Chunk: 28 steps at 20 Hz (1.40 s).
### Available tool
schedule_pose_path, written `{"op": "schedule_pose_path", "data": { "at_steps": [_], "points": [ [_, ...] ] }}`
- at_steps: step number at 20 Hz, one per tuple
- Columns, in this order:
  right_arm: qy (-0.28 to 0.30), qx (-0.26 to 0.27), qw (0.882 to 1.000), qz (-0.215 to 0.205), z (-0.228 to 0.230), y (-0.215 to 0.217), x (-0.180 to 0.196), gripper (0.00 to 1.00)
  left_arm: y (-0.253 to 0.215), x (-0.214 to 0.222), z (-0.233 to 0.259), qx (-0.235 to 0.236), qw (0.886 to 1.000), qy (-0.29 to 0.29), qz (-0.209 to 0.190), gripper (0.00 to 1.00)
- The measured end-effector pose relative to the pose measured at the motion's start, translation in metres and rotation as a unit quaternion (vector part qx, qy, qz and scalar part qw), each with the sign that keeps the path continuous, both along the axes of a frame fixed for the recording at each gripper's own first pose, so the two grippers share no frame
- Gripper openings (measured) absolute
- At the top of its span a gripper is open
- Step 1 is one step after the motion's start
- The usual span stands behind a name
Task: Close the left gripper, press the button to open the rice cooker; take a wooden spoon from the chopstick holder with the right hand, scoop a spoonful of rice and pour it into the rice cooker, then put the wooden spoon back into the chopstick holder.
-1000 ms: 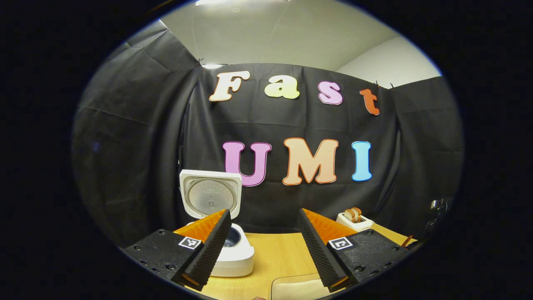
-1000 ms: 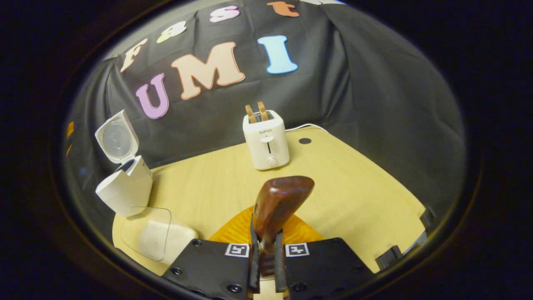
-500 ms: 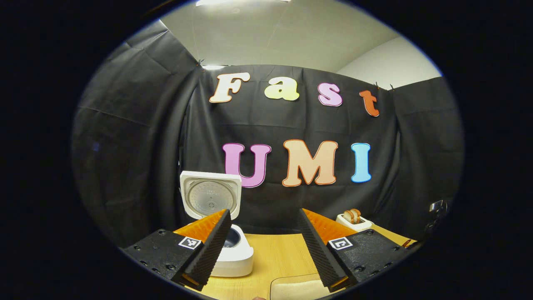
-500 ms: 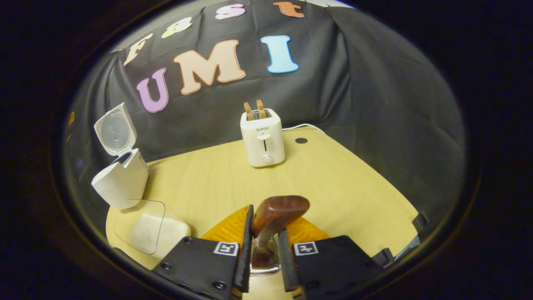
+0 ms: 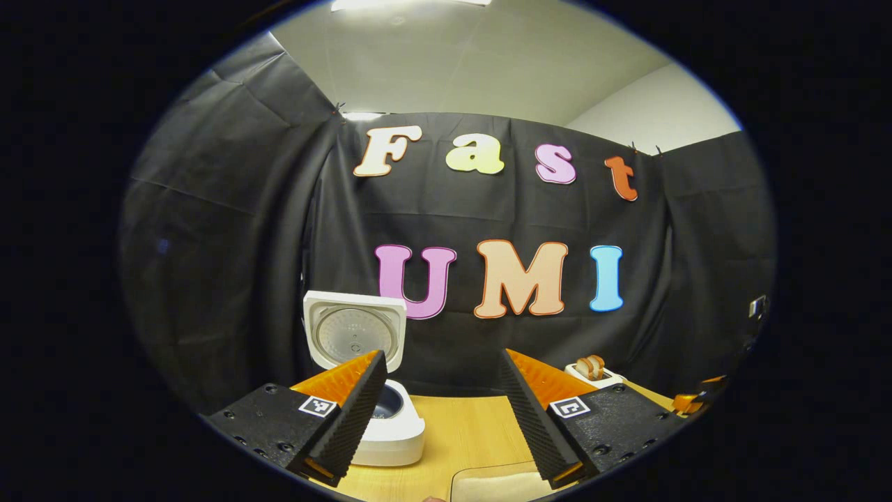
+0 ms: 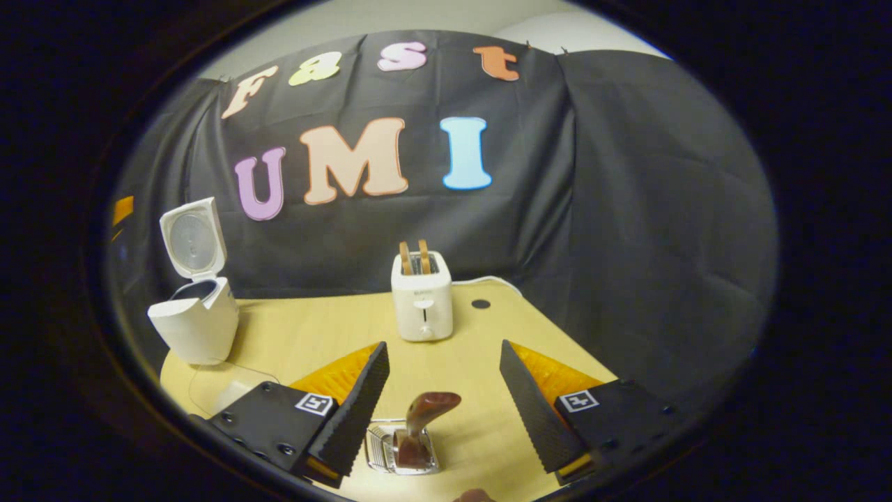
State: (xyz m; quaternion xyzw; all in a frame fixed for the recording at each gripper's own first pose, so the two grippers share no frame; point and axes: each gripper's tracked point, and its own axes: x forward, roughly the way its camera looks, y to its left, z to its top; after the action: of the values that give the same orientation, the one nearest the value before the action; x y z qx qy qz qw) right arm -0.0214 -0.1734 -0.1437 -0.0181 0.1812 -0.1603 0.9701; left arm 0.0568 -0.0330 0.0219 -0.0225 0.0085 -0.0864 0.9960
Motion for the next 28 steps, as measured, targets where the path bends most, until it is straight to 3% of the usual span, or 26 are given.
{"op": "schedule_pose_path", "data": {
  "at_steps": [5, 9, 13, 19, 23, 28],
  "points": [
    [-0.026, -0.008, 0.999, 0.045, 0.03, 0.036, 0.016, 1.0, 0.029, 0.021, 0.006, 0.009, 0.999, 0.003, 0.032, 0.94],
    [-0.029, -0.023, 0.996, 0.079, 0.034, 0.064, 0.024, 1.0, 0.063, 0.054, 0.022, 0.037, 0.997, -0.007, 0.064, 0.92],
    [-0.017, -0.011, 0.995, 0.103, 0.025, 0.09, 0.03, 1.0, 0.087, 0.092, 0.031, 0.031, 0.997, 0.0, 0.078, 0.94],
    [-0.008, -0.016, 0.991, 0.135, 0.021, 0.125, 0.035, 1.0, 0.099, 0.158, 0.047, 0.034, 0.997, -0.002, 0.066, 0.94],
    [-0.003, -0.007, 0.989, 0.149, 0.022, 0.143, 0.041, 1.0, 0.109, 0.206, 0.055, -0.005, 0.998, 0.01, 0.059, 0.92],
    [-0.001, -0.009, 0.989, 0.147, 0.017, 0.146, 0.047, 1.0, 0.125, 0.264, 0.05, 0.027, 0.998, 0.018, 0.062, 0.93]
  ]
}}
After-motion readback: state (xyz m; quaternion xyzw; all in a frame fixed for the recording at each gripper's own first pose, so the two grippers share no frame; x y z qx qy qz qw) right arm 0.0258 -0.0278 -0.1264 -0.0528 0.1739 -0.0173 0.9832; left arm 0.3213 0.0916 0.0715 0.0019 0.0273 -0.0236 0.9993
